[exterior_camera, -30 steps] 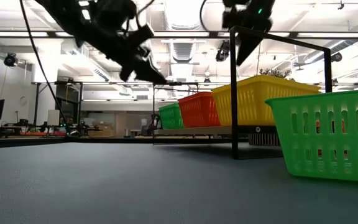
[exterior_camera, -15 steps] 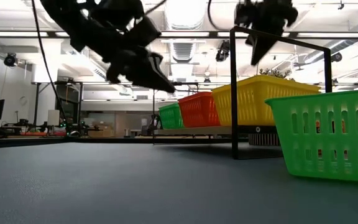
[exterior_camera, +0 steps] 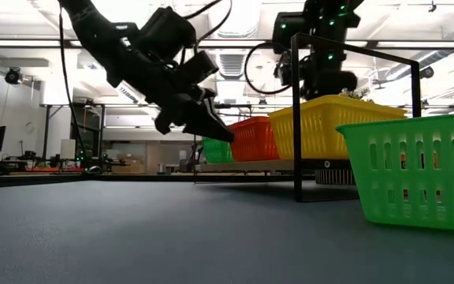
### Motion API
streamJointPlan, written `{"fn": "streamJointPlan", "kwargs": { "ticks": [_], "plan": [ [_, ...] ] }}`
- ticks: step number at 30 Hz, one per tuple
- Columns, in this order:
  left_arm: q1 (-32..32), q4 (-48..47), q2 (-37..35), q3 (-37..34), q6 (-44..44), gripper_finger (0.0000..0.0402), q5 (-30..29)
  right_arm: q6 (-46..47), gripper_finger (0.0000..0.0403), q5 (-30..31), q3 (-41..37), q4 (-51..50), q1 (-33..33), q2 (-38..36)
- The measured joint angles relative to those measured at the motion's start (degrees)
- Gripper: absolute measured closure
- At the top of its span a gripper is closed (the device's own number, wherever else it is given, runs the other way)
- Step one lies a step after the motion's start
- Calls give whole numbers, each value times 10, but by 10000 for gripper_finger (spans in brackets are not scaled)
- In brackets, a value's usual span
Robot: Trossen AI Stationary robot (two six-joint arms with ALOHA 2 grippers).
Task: Stack baskets on shelf by color
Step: Adjust the stacked bins on the shelf
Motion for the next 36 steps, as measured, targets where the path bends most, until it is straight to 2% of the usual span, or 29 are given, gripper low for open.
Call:
{"fn": "streamJointPlan", "kwargs": {
  "ticks": [13,21,36],
  "plan": [
    [53,27,22,1,1,402,-2,-26,394,7,40,30,-20,35],
    [55,29,22,1,1,402,-3,-27,394,8,40,34,-31,34],
    [58,33,22,2,1,402,-5,-24,394,48,40,33,-31,33]
  ]
}}
